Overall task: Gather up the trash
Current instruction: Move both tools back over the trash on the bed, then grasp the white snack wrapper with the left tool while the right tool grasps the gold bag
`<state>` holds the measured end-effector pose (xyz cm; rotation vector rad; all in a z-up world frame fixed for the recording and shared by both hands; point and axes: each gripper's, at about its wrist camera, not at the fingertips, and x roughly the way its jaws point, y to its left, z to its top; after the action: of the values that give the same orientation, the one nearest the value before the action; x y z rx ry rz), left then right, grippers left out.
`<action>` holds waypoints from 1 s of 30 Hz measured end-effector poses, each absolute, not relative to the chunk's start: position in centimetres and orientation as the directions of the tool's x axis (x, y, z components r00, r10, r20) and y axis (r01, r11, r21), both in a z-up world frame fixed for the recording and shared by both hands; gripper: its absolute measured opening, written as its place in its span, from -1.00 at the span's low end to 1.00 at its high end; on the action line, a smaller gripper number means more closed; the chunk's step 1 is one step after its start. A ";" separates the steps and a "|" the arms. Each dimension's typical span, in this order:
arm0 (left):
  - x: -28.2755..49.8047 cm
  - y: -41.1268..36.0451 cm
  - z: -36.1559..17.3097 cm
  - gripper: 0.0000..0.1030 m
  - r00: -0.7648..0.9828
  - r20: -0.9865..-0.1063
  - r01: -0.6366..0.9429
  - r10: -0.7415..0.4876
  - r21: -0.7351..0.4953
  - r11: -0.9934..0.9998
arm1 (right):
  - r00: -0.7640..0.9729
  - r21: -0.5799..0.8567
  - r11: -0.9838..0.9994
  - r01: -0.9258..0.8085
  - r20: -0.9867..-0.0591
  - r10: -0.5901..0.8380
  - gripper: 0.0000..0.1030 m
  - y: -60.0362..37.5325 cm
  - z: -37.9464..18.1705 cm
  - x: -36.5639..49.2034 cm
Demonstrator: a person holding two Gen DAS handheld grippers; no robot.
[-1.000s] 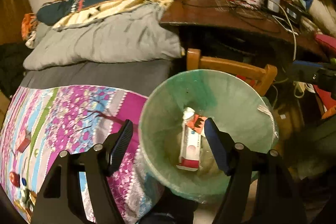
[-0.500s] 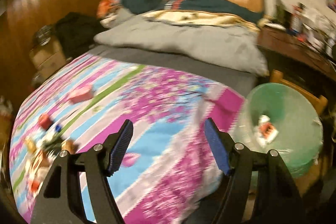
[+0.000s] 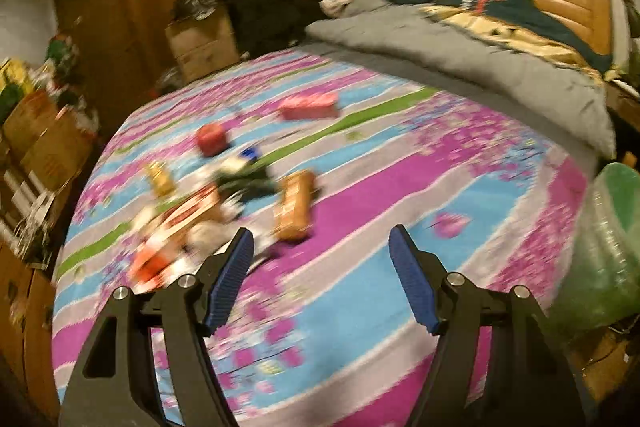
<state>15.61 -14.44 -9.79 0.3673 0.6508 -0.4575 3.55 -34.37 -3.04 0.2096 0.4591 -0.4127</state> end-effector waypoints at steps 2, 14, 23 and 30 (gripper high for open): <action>16.6 -11.9 -10.4 0.30 0.706 -0.661 0.483 -0.254 0.186 0.856 | 0.818 0.118 0.908 0.401 -0.492 -0.297 0.46 -33.5 -3.7 5.5; 21.2 -3.8 -13.1 0.30 0.629 -0.714 0.564 -0.306 0.149 0.812 | 0.751 0.331 0.927 0.176 -0.654 0.091 0.54 -27.6 -10.0 23.4; 25.5 -5.9 -15.5 0.30 0.492 -0.769 0.708 -0.408 0.080 0.701 | 0.620 0.523 0.829 0.196 -0.721 0.308 0.55 -23.8 -16.0 36.9; 25.2 -8.1 -17.7 -0.46 0.436 -0.804 0.767 -0.405 0.097 0.635 | 0.541 0.516 0.826 0.227 -0.772 0.334 -0.09 -23.0 -19.8 41.5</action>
<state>25.19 -8.15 -17.72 0.4938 0.8338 -0.7660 41.46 -22.95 -19.82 0.6223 1.0156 0.0684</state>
